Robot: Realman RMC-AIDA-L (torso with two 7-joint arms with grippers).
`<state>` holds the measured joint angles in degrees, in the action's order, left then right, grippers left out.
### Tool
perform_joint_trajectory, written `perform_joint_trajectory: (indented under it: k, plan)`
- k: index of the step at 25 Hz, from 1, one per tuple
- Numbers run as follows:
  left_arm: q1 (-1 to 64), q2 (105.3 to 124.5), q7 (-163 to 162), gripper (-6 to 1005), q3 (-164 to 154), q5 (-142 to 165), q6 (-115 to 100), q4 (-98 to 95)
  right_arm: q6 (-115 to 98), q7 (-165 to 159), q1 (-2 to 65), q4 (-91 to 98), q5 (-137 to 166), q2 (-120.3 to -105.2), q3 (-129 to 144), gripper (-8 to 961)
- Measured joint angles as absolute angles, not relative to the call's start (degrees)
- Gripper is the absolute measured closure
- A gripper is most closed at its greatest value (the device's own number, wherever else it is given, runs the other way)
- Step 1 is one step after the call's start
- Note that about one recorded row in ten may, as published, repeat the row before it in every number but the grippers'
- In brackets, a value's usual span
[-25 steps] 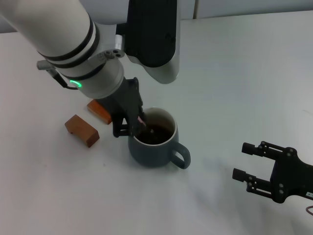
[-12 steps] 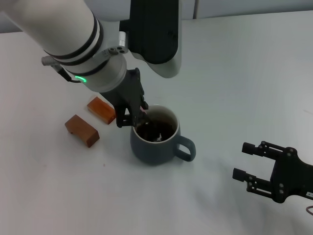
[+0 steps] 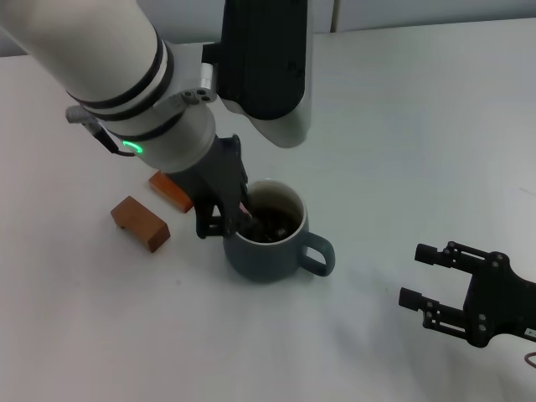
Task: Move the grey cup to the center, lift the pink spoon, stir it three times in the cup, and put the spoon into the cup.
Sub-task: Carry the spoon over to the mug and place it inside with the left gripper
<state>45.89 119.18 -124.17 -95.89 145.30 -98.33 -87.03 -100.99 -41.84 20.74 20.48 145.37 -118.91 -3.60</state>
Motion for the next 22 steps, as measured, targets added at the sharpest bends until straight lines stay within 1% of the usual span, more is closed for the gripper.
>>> perform_joint_trajectory:
  k: [16, 20, 22]
  plan:
    - [45.8, 119.18, -126.7, 796, -96.2, 143.7, -94.7, -83.6, -101.1, -41.9, 20.8, 20.5, 145.4, -118.91, -3.3, 268]
    - [45.4, 119.18, -127.1, 637, -95.6, 143.0, -94.6, -84.7, -101.2, -41.9, 20.9, 20.5, 145.4, -118.91, -3.4, 268]
    - [43.4, 118.95, -126.2, 576, -92.4, 138.1, -93.8, -88.1, -101.2, -41.9, 20.9, 20.5, 145.4, -118.91, -3.5, 268]
